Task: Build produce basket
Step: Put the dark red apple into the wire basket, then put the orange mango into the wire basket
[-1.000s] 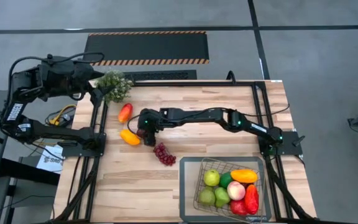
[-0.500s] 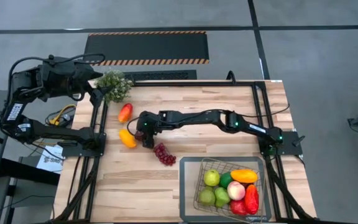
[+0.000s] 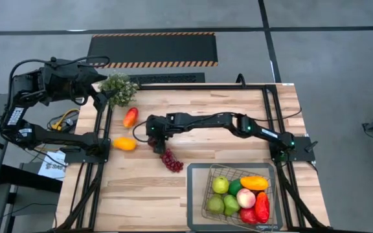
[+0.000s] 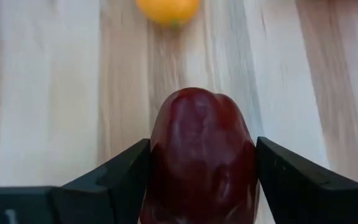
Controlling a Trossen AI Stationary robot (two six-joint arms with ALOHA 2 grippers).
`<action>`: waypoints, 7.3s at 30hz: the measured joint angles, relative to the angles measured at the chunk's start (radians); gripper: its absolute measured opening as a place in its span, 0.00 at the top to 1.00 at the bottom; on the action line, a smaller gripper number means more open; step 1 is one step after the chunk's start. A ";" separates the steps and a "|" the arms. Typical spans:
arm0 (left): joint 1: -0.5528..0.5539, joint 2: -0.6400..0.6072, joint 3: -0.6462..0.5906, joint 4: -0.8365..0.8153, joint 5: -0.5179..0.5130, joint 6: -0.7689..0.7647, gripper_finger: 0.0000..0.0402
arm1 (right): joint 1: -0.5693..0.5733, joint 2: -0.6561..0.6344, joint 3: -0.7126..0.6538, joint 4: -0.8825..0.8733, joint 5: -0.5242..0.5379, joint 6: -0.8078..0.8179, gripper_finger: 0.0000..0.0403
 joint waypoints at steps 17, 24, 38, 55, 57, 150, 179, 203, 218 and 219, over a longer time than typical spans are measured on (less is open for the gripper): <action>0.000 -0.001 0.000 0.000 0.001 0.045 0.18 | 0.073 -0.460 0.004 -0.572 -0.025 0.229 0.32; 0.000 -0.001 0.000 0.000 0.001 0.044 0.18 | 0.281 -0.522 0.003 -0.824 0.076 0.532 0.32; 0.000 0.000 0.000 0.058 0.003 0.102 0.18 | 0.632 -0.503 -0.139 -0.847 0.201 0.980 0.32; 0.000 0.038 -0.001 0.084 0.003 0.075 0.18 | 0.639 -0.694 -0.619 -0.615 0.224 0.933 0.32; 0.000 0.044 -0.001 0.084 0.002 0.071 0.18 | 0.638 -0.715 -0.677 -0.581 0.235 0.924 0.32; 0.124 0.103 -1.158 0.576 -0.011 -0.379 0.18 | 0.142 -0.972 -0.531 -0.332 0.089 0.451 0.15; -0.005 0.107 -1.205 1.150 0.490 -0.433 0.36 | 0.159 -0.971 -0.531 -0.341 0.099 0.395 0.15; 0.153 0.105 -1.232 0.834 0.090 -0.372 0.41 | 0.176 -0.971 -0.531 -0.345 0.110 0.396 0.15; -0.034 0.306 -1.310 1.559 0.569 -0.589 0.41 | 0.166 -0.970 -0.531 -0.330 0.143 0.346 0.15; -0.052 0.342 -1.308 1.639 0.602 -0.607 0.41 | 0.166 -0.970 -0.531 -0.325 0.151 0.338 0.15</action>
